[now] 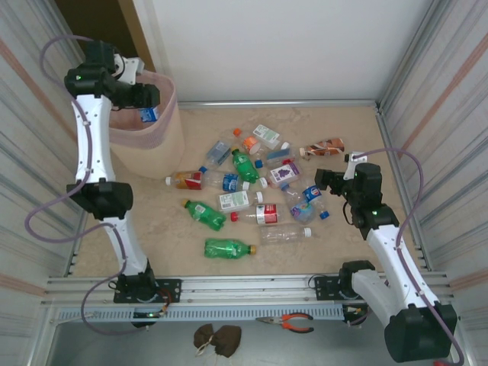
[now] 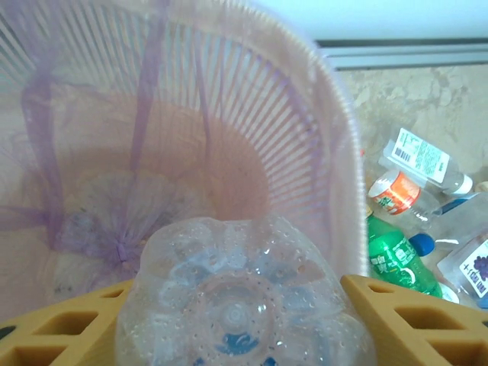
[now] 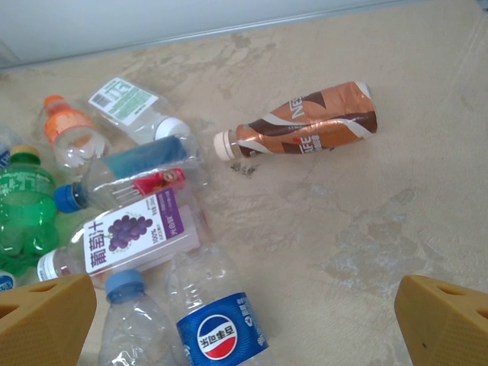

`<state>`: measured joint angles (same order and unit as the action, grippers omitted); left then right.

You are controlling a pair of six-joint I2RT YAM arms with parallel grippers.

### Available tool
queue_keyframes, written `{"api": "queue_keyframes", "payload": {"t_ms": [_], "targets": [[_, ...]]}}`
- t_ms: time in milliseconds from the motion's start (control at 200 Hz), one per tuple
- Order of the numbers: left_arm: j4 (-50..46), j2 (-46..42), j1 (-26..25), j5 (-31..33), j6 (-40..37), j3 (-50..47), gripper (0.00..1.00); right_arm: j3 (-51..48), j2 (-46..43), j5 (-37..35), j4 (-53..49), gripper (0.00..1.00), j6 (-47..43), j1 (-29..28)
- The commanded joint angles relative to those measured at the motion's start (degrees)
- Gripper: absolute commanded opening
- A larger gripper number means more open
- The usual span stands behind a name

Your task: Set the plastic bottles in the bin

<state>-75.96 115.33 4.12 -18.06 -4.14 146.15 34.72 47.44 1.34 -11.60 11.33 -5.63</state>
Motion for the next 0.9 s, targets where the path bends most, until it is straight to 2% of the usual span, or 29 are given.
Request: {"api": "queue_keyframes", "payload": {"t_ms": [0, 190, 486, 701, 827, 897], "targets": [[0.8, -3.5, 0.2, -2.2, 1.0, 1.0, 0.64, 1.8, -1.3, 0.4, -0.8, 0.99, -0.9, -0.3], [3.5, -5.5, 0.2, 0.5, -0.1, -2.8, 0.63, 1.5, -1.1, 1.0, -0.3, 0.99, -0.8, -0.3], [-0.9, 4.3, 0.2, 5.9, -3.7, -1.6, 0.59, 1.1, -2.0, 0.8, -0.4, 0.99, -0.5, -0.4], [-2.1, 12.1, 0.2, 5.2, -5.0, -1.9, 0.59, 0.9, -1.6, 0.3, -0.5, 0.99, -0.7, -0.3], [-2.3, 14.7, 0.2, 5.5, -5.3, -2.0, 0.61, 1.0, -1.5, 0.0, -0.4, 0.99, -0.8, -0.4], [-2.3, 15.0, 0.2, 6.3, -5.1, -2.2, 0.66, 1.1, -1.5, 0.0, -0.5, 0.99, -0.8, -0.4]]}}
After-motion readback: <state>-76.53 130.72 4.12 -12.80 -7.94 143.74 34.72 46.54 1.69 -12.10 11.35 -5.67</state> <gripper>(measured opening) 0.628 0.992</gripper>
